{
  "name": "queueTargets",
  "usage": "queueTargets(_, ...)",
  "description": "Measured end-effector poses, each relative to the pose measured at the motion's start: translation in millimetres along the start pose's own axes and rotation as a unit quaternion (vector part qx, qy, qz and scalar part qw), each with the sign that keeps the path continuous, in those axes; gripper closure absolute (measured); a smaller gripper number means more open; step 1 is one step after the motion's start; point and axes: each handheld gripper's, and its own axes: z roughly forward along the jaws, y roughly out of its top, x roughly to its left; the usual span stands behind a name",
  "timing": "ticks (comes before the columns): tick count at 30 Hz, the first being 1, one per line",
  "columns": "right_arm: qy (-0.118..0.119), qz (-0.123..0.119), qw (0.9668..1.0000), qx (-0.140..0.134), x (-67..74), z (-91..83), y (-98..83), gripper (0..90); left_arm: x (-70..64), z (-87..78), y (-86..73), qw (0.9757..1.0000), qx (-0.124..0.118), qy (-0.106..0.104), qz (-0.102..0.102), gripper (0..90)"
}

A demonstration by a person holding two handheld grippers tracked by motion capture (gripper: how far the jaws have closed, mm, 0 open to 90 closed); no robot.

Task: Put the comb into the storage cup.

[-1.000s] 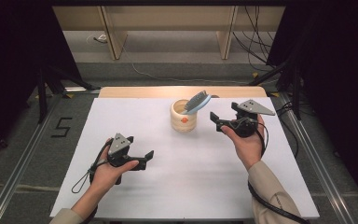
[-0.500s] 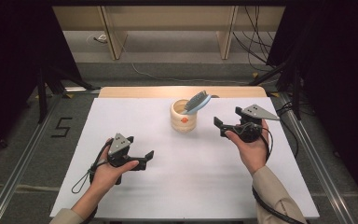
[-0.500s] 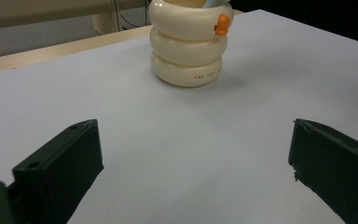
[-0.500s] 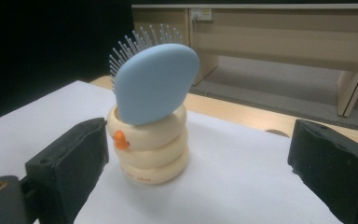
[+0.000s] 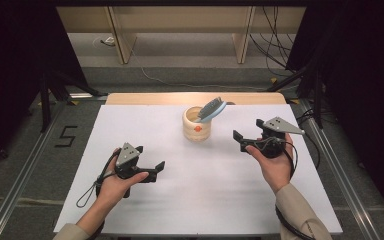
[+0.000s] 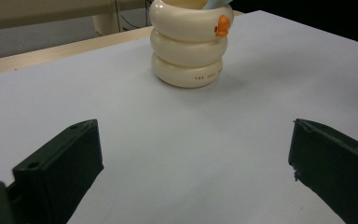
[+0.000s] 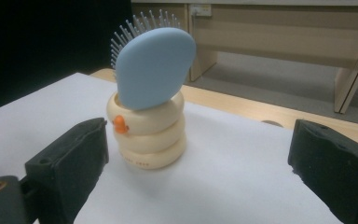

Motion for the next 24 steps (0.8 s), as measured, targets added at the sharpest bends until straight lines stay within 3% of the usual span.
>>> queueTargets(24, 0.004, -0.005, 0.9999, 0.013, -3.6, -21.4, -15.1, 5.6, -0.6, -2.2, -0.5, 1.0000, 0.000, 0.002, 0.004, 2.3)
